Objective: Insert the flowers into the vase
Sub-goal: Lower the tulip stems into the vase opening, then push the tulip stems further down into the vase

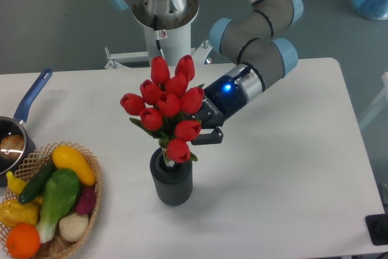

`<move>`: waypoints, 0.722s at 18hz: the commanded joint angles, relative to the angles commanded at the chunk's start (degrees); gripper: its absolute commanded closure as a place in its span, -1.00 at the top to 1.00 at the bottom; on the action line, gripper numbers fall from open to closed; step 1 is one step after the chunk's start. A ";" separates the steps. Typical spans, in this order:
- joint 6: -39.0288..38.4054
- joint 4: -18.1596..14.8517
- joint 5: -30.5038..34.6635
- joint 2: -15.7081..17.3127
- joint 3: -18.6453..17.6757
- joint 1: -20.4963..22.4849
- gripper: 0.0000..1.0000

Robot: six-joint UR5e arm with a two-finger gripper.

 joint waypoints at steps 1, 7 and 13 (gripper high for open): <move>0.35 0.00 0.00 0.00 -0.27 0.00 -0.77; 2.46 -0.09 0.00 -1.23 -0.44 -0.35 -0.71; 2.55 0.00 0.00 -1.76 -0.88 -0.35 -0.71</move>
